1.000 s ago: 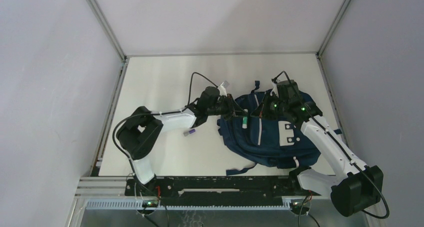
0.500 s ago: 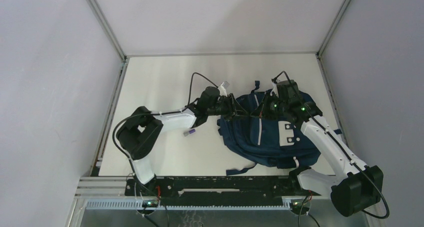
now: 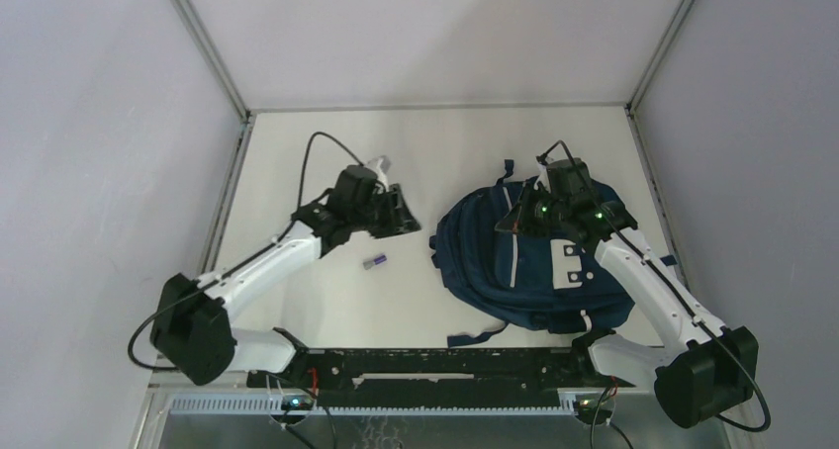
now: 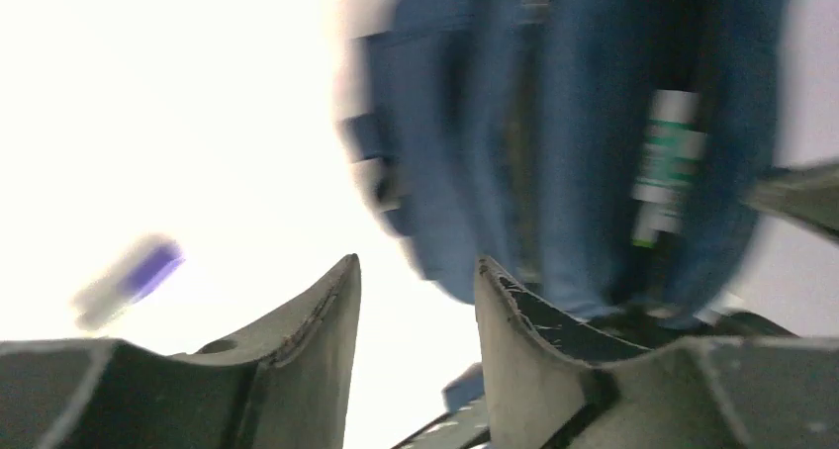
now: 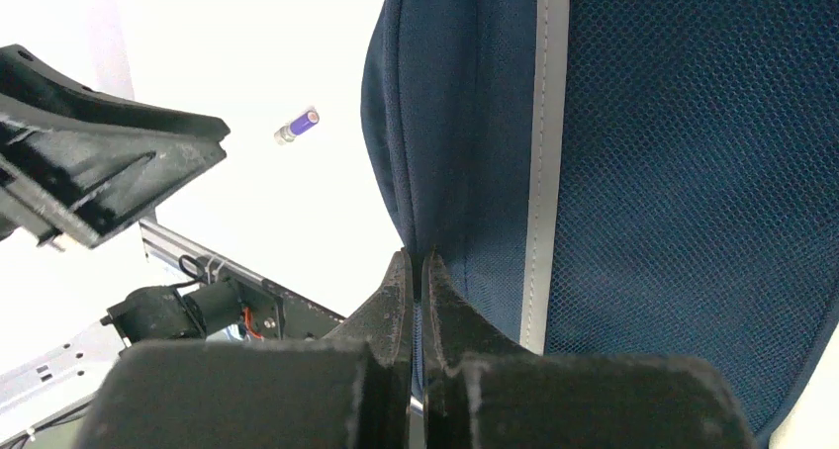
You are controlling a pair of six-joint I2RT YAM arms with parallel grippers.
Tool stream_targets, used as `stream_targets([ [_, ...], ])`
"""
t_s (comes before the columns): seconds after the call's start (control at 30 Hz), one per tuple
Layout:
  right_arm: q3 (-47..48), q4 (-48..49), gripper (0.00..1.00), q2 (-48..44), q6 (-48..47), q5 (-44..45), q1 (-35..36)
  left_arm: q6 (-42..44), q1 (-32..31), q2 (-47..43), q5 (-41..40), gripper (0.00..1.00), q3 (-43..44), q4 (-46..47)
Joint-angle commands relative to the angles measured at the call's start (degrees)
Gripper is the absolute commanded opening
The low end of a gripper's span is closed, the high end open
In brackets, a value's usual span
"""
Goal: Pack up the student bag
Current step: Place the stationery in the student bag, then pick up the stationery from the center of the board.
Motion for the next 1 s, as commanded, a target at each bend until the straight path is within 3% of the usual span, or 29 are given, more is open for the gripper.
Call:
stream_targets([
  [0.0, 1.91, 2.55, 0.0, -0.2, 0.07, -1.86, 1.18, 12.67, 2.92, -2.89, -16.27, 0.53, -2.52, -22.71],
  [0.1, 1.91, 3.09, 0.0, 0.31, -0.09, -2.17, 1.32, 14.93, 4.05, -1.93, -21.04, 0.58, -4.12, -24.57],
  [0.4, 1.91, 2.99, 0.0, 0.69, -0.36, -2.19, 1.51, 15.7, 4.46, 8.97, -23.81, 0.58, -0.72, -22.46],
  [0.97, 1.9, 4.28, 0.0, 1.49, 0.39, -2.59, 1.77, 16.84, 4.54, 18.52, -21.0, 0.53, 3.92, -18.51],
])
